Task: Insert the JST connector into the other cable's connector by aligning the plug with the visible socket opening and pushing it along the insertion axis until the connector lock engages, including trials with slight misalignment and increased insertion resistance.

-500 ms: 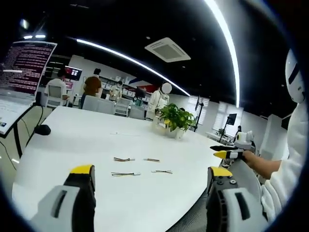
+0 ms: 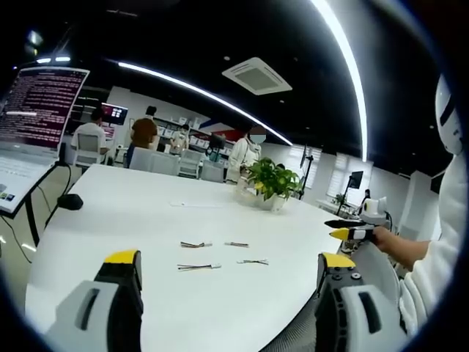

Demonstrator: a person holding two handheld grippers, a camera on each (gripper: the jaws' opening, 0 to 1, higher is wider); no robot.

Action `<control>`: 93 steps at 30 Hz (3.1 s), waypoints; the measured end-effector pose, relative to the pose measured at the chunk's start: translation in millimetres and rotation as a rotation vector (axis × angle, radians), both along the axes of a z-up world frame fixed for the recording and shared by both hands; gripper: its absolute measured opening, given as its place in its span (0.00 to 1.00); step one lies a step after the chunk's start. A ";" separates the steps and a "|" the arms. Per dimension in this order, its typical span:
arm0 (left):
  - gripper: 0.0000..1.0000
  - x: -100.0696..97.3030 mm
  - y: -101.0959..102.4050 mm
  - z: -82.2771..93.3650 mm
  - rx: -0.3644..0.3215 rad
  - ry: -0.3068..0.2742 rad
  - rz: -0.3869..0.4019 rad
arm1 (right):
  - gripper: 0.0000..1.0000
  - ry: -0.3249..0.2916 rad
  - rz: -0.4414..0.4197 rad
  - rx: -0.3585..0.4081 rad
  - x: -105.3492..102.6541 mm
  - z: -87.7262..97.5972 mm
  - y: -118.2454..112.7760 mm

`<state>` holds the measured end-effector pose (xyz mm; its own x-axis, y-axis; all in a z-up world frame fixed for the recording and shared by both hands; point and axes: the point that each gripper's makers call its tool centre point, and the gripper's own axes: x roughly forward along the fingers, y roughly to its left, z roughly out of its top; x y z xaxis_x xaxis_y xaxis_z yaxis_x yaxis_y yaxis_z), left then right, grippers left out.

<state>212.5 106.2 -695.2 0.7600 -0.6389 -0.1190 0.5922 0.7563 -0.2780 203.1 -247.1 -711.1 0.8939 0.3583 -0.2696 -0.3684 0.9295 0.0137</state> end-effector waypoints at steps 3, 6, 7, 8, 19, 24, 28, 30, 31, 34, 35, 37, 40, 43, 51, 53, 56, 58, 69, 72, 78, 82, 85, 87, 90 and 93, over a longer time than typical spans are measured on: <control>0.99 0.1 0.4 -2.3 0.010 0.007 -0.003 | 0.75 0.005 -0.001 0.004 -0.4 -1.8 -0.1; 0.98 1.0 0.9 -3.9 0.014 0.012 -0.005 | 0.75 0.013 -0.001 0.000 -1.0 -4.9 0.1; 0.98 1.7 0.9 -3.8 0.010 0.012 -0.005 | 0.75 0.015 -0.001 0.000 -1.0 -5.5 0.0; 0.98 2.0 0.8 -3.7 0.009 0.012 -0.005 | 0.75 0.018 -0.003 0.002 -1.0 -6.3 -0.1; 0.98 5.0 0.3 -4.1 0.010 0.018 -0.017 | 0.71 0.030 0.001 -0.005 -0.6 -11.0 1.6; 0.98 8.2 2.4 -4.7 0.011 0.023 -0.018 | 0.71 0.036 -0.005 0.000 2.0 -11.4 0.3; 0.98 11.5 3.7 -3.9 0.015 0.019 -0.017 | 0.70 0.044 -0.006 -0.003 4.0 -11.5 -1.2; 0.98 13.4 3.5 -3.8 0.008 0.022 -0.017 | 0.70 0.046 -0.009 -0.002 5.4 -10.9 -2.4; 0.98 14.2 3.0 -4.2 0.008 0.025 -0.018 | 0.70 0.047 -0.011 -0.001 6.0 -10.6 -3.1; 0.98 15.7 1.8 -4.5 0.015 0.023 -0.023 | 0.69 0.050 -0.014 -0.006 7.6 -10.0 -4.9; 0.98 16.5 1.8 -4.3 0.016 0.022 -0.023 | 0.69 0.051 -0.014 -0.006 8.2 -9.9 -5.5; 0.98 18.9 2.1 -3.6 0.016 0.022 -0.024 | 0.69 0.051 -0.016 -0.007 10.3 -8.8 -6.7; 0.98 25.1 4.0 -2.8 0.019 0.020 -0.022 | 0.68 0.046 -0.014 -0.010 14.9 -5.9 -8.1; 0.98 30.4 5.1 -1.5 0.032 0.017 -0.023 | 0.68 0.043 -0.011 -0.012 20.0 -3.6 -8.3; 0.98 53.0 5.9 12.1 0.048 -0.016 -0.036 | 0.66 0.021 0.008 -0.021 39.4 7.5 -6.0; 0.98 61.1 6.4 15.2 0.063 -0.028 -0.038 | 0.65 0.010 0.017 -0.022 46.4 12.2 -4.6; 0.98 71.3 5.5 17.9 0.074 -0.035 -0.045 | 0.65 0.015 0.048 -0.036 56.4 15.2 0.9; 0.97 75.6 0.8 19.9 0.067 -0.039 -0.073 | 0.63 0.009 0.079 -0.054 62.4 19.2 5.9; 0.97 115.5 -15.4 21.3 0.089 -0.065 -0.151 | 0.59 0.010 0.162 -0.102 100.9 26.2 13.8; 0.96 128.7 -19.4 19.1 0.152 -0.118 -0.154 | 0.56 0.007 0.171 -0.112 108.0 24.1 16.4; 0.95 144.3 -42.3 7.6 0.194 -0.132 -0.238 | 0.55 0.019 0.233 -0.085 123.0 15.3 32.3; 0.95 156.4 -56.8 -2.1 0.189 -0.119 -0.288 | 0.55 0.046 0.280 -0.093 136.8 4.4 41.8; 0.95 165.8 -63.4 -12.2 0.217 -0.107 -0.300 | 0.52 0.057 0.313 -0.114 147.0 -2.6 47.9; 0.93 170.9 -66.4 -15.8 0.212 -0.095 -0.302 | 0.49 0.059 0.326 -0.119 155.1 -5.9 50.4; 0.92 176.2 -73.9 -18.9 0.191 -0.089 -0.311 | 0.48 0.057 0.356 -0.103 163.4 -9.5 58.6; 0.89 181.5 -81.9 -26.5 0.207 -0.092 -0.333 | 0.47 0.063 0.375 -0.126 173.5 -17.1 63.5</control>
<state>394.0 24.4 -721.6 0.5292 -0.8215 -0.2121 0.8296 0.5535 -0.0738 376.5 -183.7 -728.1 0.6879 0.6168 -0.3824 -0.6843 0.7268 -0.0586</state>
